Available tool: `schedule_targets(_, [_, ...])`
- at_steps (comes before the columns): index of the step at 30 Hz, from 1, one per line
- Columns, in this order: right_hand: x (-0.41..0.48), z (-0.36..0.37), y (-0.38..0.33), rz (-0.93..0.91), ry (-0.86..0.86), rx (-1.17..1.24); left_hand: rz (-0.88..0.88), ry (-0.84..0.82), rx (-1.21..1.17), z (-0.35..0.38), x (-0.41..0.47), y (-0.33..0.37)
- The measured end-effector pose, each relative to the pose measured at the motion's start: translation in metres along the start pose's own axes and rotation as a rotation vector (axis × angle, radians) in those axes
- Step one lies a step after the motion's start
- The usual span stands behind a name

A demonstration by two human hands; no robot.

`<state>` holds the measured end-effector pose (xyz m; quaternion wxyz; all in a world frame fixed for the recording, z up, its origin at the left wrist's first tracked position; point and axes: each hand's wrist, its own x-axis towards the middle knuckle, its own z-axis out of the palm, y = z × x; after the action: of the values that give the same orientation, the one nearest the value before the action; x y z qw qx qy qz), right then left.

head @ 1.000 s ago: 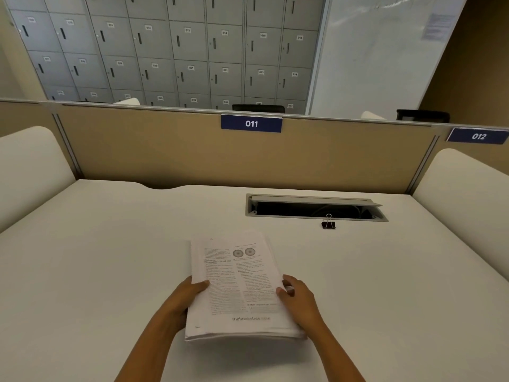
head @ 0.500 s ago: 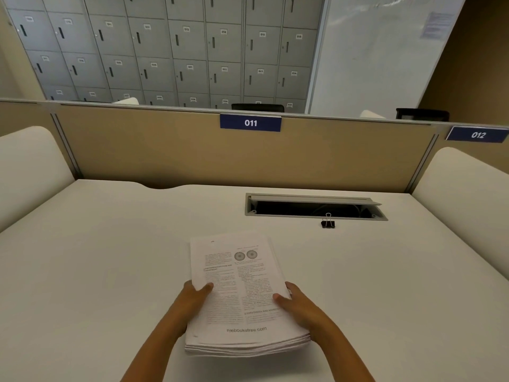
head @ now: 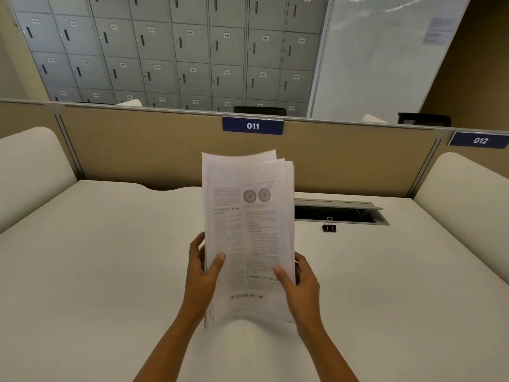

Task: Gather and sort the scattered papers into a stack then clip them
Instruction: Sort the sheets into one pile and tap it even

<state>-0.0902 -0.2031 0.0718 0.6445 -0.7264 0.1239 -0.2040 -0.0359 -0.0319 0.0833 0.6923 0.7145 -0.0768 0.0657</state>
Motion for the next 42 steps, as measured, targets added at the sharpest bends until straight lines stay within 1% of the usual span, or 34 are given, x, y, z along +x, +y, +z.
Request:
schedule_targets(2, [-0.001,0.002,0.0,0.011,-0.002,0.095,-0.022,0.015,-0.093,0.002,0.002,0.003])
schedule_targets(5, [-0.003,-0.001,0.005,0.072,-0.043,0.171,-0.123,-0.044,-0.181,-0.004,0.0,0.001])
schedule_targets(9, [-0.001,-0.018,0.003,0.125,-0.145,0.157,-0.213,-0.172,-0.146,-0.017,0.002,0.001])
schedule_targets(12, [0.002,-0.032,-0.005,0.136,-0.197,0.137,-0.196,-0.238,-0.123,-0.025,0.005,0.007])
schedule_targets(16, [0.004,-0.04,-0.018,0.097,-0.258,0.148,-0.13,-0.278,-0.123,-0.03,0.007,0.026])
schedule_targets(18, [0.004,-0.04,-0.026,0.063,-0.25,0.127,-0.094,-0.265,-0.129,-0.029,0.009,0.034])
schedule_targets(21, [0.006,-0.036,-0.041,0.018,-0.161,0.129,-0.082,-0.256,-0.133,-0.026,0.011,0.042])
schedule_targets(27, [0.004,-0.037,-0.063,-0.106,-0.065,0.149,-0.119,-0.333,-0.122,-0.026,0.01,0.041])
schedule_targets(29, [0.002,-0.037,-0.074,-0.206,0.012,0.107,-0.122,-0.331,-0.119,-0.026,0.01,0.04])
schedule_targets(30, [0.001,-0.039,-0.083,-0.305,0.08,0.044,-0.122,-0.333,-0.12,-0.026,0.01,0.041])
schedule_targets(32, [-0.002,-0.042,-0.104,-0.566,0.21,-0.165,-0.121,-0.342,-0.116,-0.026,0.01,0.041])
schedule_targets(33, [-0.005,-0.042,-0.118,-0.7,0.242,-0.286,-0.122,-0.346,-0.115,-0.026,0.009,0.041])
schedule_targets(35, [-0.008,-0.035,-0.143,-0.95,0.254,-0.55,-0.121,-0.346,-0.112,-0.026,0.009,0.04])
schedule_targets(36, [-0.008,-0.029,-0.153,-1.044,0.247,-0.662,-0.121,-0.344,-0.108,-0.027,0.01,0.04])
schedule_targets(38, [-0.004,-0.018,-0.165,-1.114,0.223,-0.79,-0.118,-0.347,-0.1,-0.027,0.01,0.04])
schedule_targets(42, [0.009,-0.015,-0.17,-1.072,0.193,-0.843,-0.119,-0.352,-0.09,-0.028,0.008,0.04])
